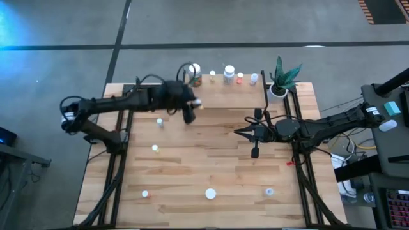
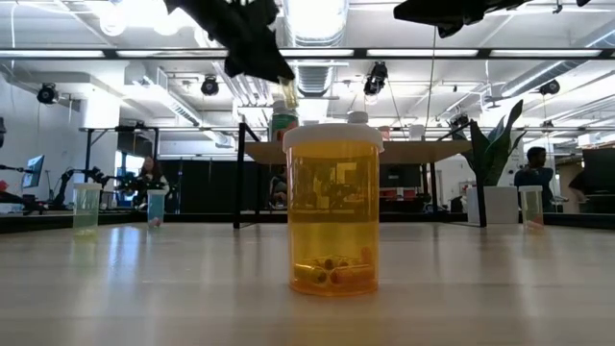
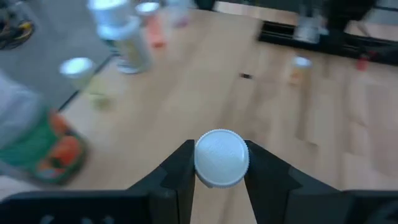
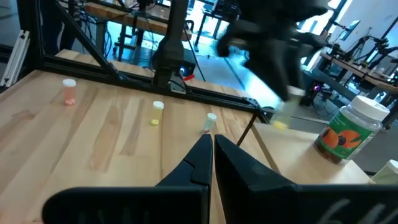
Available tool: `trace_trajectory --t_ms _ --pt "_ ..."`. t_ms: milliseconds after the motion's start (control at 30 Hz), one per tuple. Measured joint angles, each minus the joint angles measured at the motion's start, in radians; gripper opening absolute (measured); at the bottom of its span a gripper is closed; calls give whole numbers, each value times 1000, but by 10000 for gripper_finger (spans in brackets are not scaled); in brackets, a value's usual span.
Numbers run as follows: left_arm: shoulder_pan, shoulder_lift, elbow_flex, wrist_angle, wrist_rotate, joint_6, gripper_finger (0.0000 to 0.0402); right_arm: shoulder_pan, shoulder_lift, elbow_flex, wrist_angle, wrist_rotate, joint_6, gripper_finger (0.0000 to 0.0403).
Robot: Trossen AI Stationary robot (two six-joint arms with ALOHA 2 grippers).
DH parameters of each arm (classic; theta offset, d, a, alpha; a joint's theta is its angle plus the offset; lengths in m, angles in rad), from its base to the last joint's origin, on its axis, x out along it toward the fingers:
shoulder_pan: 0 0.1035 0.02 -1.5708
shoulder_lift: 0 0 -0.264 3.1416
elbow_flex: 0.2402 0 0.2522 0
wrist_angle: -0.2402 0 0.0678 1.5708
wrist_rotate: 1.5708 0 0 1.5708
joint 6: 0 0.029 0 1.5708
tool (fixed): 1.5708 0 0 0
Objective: Pick and place medicine bottles onto shelf by color
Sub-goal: Put the bottom yellow pill bottle on the shelf
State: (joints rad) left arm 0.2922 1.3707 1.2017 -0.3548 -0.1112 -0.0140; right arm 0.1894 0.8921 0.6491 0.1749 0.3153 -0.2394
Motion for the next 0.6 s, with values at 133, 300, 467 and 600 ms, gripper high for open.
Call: trace_trajectory --t_ms 133,300,467,600 --pt "101 63 54 -40 47 24 97 0 0 0 -1 0 -8 9" --pt "156 146 146 -112 54 65 97 0 0 0 -5 0 -9 9" --pt "181 202 186 -156 53 81 97 0 0 0 -5 0 -9 9" --pt "204 213 188 -159 53 83 97 0 0 0 -5 0 -9 9"
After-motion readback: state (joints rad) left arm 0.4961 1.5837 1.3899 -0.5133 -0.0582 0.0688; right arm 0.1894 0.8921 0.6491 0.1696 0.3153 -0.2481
